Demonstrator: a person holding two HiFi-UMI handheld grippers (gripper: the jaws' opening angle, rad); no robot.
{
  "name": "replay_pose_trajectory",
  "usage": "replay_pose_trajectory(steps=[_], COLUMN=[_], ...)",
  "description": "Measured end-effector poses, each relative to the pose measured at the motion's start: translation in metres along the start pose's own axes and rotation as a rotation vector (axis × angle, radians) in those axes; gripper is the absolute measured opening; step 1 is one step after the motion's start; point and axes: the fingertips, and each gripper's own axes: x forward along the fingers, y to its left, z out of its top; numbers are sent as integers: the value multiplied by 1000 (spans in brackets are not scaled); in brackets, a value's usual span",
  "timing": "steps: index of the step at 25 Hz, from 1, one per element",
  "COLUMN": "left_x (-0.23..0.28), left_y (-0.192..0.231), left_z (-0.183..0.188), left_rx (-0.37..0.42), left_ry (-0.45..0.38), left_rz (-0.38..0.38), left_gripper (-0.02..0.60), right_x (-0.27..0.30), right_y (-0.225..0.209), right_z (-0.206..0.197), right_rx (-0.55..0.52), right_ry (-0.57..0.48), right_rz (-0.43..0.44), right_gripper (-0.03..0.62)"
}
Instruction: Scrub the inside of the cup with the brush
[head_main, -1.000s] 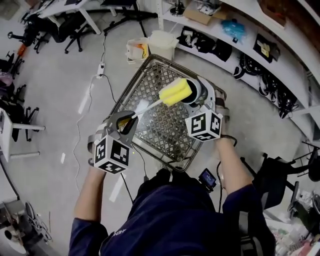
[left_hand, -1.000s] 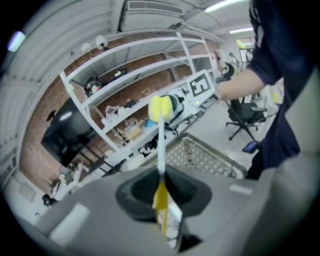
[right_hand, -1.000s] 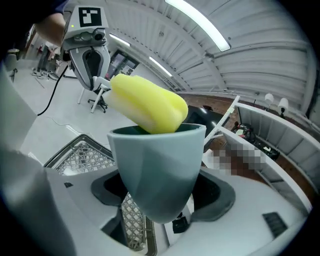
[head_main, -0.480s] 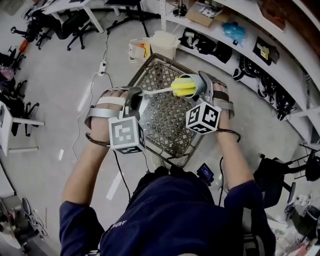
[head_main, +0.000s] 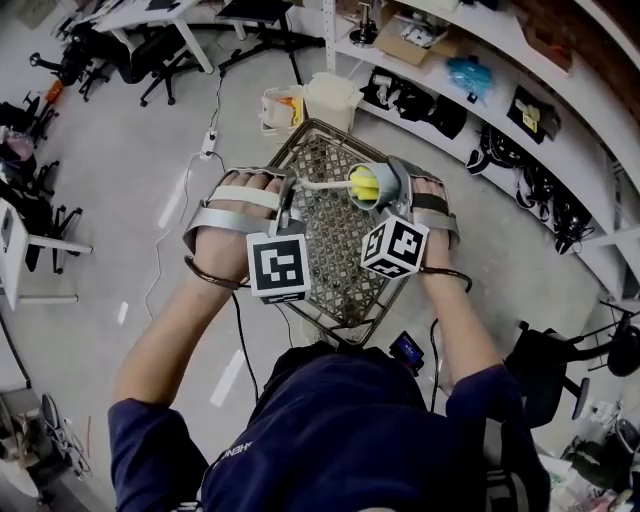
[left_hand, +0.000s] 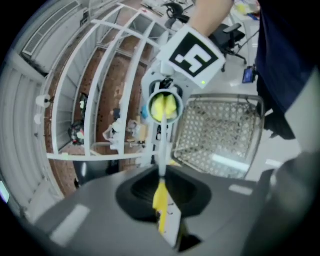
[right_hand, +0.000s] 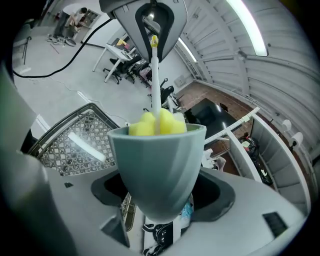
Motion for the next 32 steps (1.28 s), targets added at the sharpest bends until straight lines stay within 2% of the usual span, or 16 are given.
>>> replay_pose_trajectory(steps=[3,5,9,13,16,21,24,27,32], left_x=[7,8,4,2,9,19,14,8,14], left_y=[6,2,-1,7,12,1,-3,3,10], left_z=[-5,-2,17,25,15,13,22,28,12], left_rx=[-12,1,28,-33,-62,-30,2,-7,-43], left_ry=[38,32,-42,-105,-81,-62,-108,-146,-106], left_rz=[-31,-58,-65,-70,-88,-120,-110,-80,-78], left_gripper=[34,34,35,32,34,32,34,32,32], right_x=[-3,-4,3,7,4,4,8,10,8], right_y=[-13,-18,-21,-14,-6,-11,-15,-14,-5], right_z=[7,10,5,-4,-2,3,1,-3,4], right_rx=[1,-4,-6,-3,-17,3,22,26,22], right_ry=[-17,-24,-15,-8,-24,-44,-39,-28,-39], right_rz=[-20,-24,-12,14,27,29,36,40,51], right_gripper=[360,360,360,360,360,360,360,360,360])
